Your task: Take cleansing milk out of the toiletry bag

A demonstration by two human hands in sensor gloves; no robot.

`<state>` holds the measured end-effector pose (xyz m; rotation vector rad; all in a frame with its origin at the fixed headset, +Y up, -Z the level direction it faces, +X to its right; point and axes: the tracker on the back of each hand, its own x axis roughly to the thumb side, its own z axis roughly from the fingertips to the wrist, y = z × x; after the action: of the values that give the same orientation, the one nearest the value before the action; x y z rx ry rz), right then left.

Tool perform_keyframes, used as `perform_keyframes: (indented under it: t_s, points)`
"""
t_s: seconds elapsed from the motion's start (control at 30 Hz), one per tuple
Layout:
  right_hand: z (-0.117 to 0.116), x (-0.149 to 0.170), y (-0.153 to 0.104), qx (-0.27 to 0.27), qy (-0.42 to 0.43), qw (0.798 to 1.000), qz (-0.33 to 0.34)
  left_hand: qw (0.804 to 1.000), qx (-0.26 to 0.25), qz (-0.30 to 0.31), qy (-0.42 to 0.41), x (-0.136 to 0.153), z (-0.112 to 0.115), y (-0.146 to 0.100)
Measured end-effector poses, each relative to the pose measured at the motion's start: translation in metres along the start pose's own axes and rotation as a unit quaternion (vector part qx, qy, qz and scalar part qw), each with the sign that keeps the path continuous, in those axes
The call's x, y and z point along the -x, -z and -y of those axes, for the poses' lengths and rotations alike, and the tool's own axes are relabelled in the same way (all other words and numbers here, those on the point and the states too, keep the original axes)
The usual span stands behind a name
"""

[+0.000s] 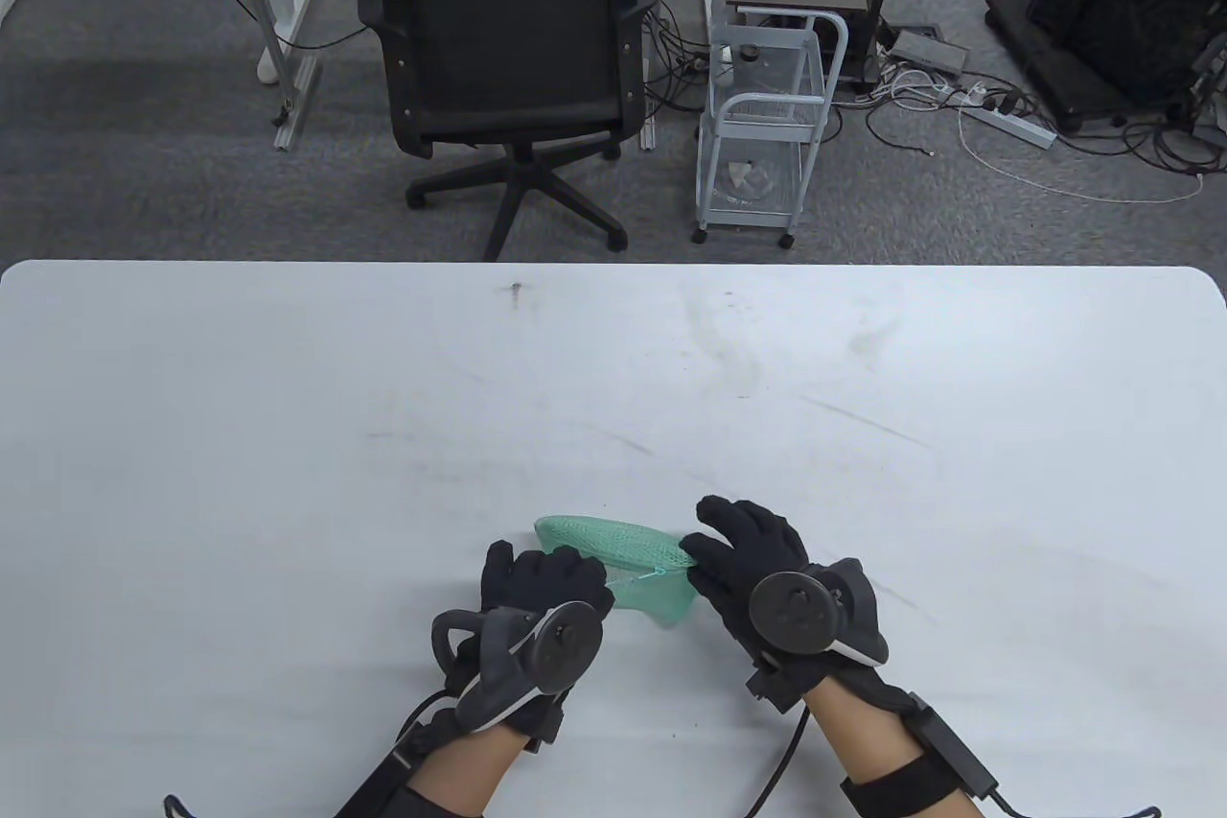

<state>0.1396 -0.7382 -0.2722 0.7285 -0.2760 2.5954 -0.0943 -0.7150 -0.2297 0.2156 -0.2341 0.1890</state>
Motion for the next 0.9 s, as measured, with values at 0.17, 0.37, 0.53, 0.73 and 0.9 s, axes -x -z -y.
perform_keyframes:
  t_s: [0.17, 0.37, 0.53, 0.73, 0.9]
  points:
    - [0.001, 0.005, 0.000, 0.000, -0.004, 1.000, -0.004, 1.000, 0.002, -0.007, 0.000, 0.003, 0.000, 0.002]
    - [0.004, 0.011, -0.001, 0.001, -0.008, 1.000, -0.013, 1.000, 0.003, -0.016, 0.000, 0.008, 0.000, 0.004]
    - [0.006, 0.017, -0.001, 0.002, -0.023, 1.000, -0.017, 1.000, 0.005, -0.025, 0.003, 0.014, 0.000, 0.004]
    - [0.006, 0.022, -0.002, 0.000, -0.030, 0.999, -0.025, 0.999, 0.008, -0.034, 0.001, 0.019, 0.000, 0.005]
    - [0.006, 0.024, -0.002, -0.004, -0.036, 0.999, -0.030, 0.999, 0.012, -0.043, 0.000, 0.024, 0.000, 0.007]
